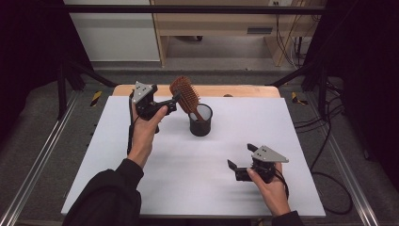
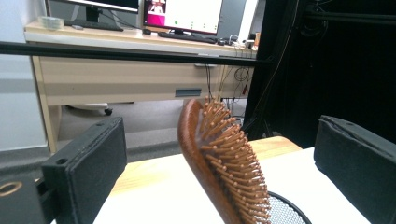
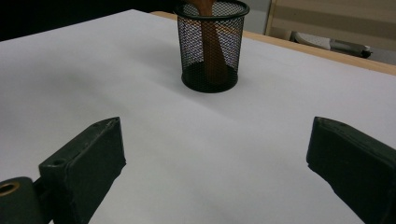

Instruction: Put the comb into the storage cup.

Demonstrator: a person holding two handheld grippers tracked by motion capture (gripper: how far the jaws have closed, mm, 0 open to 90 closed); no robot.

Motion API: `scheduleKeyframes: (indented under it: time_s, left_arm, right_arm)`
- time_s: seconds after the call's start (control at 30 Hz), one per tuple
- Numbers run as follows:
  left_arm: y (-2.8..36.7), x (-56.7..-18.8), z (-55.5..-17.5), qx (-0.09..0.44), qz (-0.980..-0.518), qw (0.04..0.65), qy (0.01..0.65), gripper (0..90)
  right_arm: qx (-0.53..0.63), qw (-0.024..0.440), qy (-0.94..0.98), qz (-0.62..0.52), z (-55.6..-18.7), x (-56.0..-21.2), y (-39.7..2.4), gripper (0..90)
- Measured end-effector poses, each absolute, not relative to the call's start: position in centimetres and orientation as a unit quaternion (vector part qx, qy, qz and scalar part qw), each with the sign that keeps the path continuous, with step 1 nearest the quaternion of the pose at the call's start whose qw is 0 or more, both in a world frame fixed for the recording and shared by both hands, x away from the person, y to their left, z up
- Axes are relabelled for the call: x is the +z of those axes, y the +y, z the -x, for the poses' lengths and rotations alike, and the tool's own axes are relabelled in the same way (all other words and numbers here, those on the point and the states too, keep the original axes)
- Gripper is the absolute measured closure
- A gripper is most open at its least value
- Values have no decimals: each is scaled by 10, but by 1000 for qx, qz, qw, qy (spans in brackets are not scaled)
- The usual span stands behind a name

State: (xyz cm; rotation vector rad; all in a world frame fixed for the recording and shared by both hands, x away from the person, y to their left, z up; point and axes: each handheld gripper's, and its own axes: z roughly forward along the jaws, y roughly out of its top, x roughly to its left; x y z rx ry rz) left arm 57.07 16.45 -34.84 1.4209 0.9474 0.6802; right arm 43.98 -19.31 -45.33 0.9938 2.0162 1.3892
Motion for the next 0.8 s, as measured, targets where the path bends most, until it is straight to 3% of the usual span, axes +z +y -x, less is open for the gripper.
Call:
scheduleKeyframes:
  time_s: [0.8]
  left_arm:
    - [183,-346,-546,299,-617,610,398,26]
  right_arm:
    - [513,245,738,-363,-441,-454,-196,45]
